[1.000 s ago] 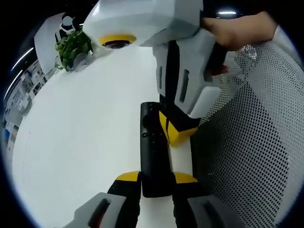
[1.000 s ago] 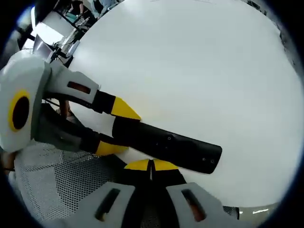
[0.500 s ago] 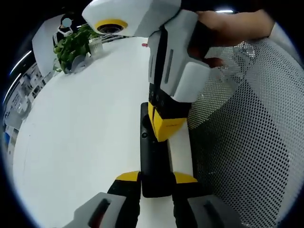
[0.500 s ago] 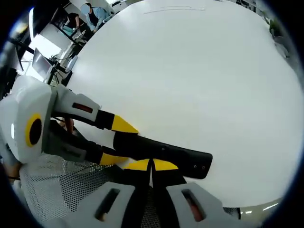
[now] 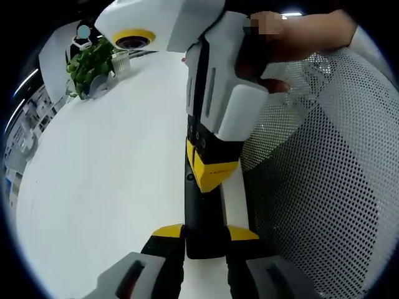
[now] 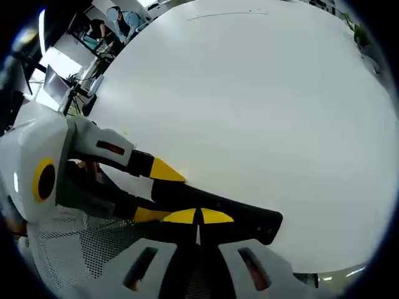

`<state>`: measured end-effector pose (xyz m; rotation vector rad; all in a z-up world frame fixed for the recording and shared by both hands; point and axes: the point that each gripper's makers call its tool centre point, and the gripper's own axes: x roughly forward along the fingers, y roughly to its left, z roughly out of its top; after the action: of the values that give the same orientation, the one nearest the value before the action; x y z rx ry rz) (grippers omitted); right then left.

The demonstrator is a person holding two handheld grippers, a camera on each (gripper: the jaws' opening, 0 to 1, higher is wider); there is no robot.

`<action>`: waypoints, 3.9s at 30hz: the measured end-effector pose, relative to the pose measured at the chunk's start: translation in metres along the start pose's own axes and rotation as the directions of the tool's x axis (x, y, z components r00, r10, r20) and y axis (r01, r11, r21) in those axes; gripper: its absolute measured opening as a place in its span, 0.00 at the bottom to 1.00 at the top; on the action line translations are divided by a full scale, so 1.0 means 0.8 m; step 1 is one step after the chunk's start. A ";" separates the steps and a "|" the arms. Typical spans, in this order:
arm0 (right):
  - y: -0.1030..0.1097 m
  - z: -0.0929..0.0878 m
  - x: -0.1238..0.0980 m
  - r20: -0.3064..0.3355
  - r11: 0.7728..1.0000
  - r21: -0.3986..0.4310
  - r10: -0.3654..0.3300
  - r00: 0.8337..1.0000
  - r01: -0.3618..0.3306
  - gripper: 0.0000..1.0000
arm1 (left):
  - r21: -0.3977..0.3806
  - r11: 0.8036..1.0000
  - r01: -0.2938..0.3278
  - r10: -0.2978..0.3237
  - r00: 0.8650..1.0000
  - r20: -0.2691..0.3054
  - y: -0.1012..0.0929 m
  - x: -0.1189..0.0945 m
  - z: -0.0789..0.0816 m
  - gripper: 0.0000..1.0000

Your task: Press the specified remote control buttons in sequence, fully releasing each button before pressing the next.

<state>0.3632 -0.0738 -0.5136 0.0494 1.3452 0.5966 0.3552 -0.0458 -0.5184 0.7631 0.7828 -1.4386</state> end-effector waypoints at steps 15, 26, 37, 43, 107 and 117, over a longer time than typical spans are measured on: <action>-0.003 0.000 0.001 0.023 0.992 0.113 0.051 0.998 -0.053 0.00 | -0.010 1.000 -0.001 0.001 1.000 0.006 0.000 0.000 0.000 0.25; -0.002 0.000 -0.001 0.013 0.988 0.140 0.063 0.998 -0.065 0.00 | -0.014 1.000 -0.002 0.002 1.000 0.013 0.000 0.000 0.000 0.25; 0.009 0.003 -0.004 0.032 0.985 0.138 0.099 0.995 -0.102 0.00 | -0.016 1.000 -0.002 0.002 1.000 0.018 0.000 0.000 0.001 0.25; 0.010 0.003 0.000 0.032 0.986 0.132 0.103 0.994 -0.106 0.00 | -0.016 1.000 -0.002 0.002 1.000 0.019 0.000 0.000 0.001 0.25; 0.006 0.006 0.007 -0.012 0.998 -0.029 -0.049 0.999 0.048 0.00 | -0.018 1.000 -0.012 0.012 1.000 0.022 0.001 0.001 0.002 0.25; 0.005 0.005 0.006 -0.090 0.996 -0.041 -0.078 0.993 0.074 0.00 | -0.028 0.999 -0.016 0.016 1.000 0.022 0.001 0.002 0.003 0.25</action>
<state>0.3658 -0.0671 -0.5150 -0.0603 1.4178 0.5652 0.3563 -0.0488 -0.5183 0.7298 0.7766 -1.4169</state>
